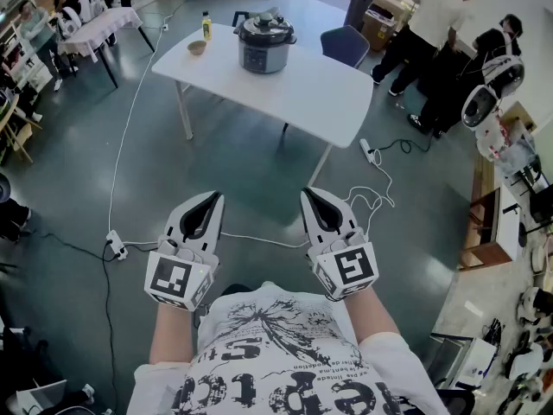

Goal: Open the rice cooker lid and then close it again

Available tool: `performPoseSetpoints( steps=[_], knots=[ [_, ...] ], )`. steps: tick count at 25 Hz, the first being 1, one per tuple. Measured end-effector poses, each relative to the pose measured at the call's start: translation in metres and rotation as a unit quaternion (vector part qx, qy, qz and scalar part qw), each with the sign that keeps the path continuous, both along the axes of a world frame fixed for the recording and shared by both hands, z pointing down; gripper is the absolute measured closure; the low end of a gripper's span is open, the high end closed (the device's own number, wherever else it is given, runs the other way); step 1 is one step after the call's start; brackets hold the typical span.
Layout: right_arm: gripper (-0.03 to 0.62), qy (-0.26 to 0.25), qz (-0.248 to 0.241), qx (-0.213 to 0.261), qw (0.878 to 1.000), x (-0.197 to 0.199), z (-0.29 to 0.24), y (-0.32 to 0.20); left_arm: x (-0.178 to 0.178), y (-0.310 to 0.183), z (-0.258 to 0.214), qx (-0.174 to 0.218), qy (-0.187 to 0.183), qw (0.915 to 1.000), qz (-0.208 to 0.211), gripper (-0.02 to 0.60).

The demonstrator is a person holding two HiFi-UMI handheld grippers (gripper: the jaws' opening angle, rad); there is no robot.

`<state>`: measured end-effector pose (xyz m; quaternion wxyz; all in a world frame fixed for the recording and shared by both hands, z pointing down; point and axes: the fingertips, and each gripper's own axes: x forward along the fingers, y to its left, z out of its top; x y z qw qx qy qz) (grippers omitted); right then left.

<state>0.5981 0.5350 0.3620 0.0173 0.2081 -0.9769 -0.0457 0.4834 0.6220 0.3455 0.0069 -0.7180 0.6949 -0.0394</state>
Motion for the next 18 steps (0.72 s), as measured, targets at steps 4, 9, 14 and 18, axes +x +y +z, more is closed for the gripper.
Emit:
performPoseSetpoints(
  steps=[4,9,14,18],
  knots=[
    [0.582,-0.002,0.002,-0.003,1.0,0.015,0.007,0.001,0.013,0.002,0.009,0.0,0.002,1.0,-0.002,0.568],
    [0.582,0.004,-0.003,-0.002,1.0,0.01,0.004,0.002,0.008,0.001,0.006,-0.003,0.005,1.0,-0.006,0.568],
    [0.58,-0.029,0.009,-0.023,0.999,0.012,0.003,-0.004,0.005,-0.005,0.01,-0.005,0.011,0.9999,-0.007,0.568],
    [-0.004,-0.062,0.008,0.002,0.998,0.001,-0.01,-0.014,0.0,-0.011,0.014,-0.01,0.011,0.9999,-0.006,0.568]
  ],
)
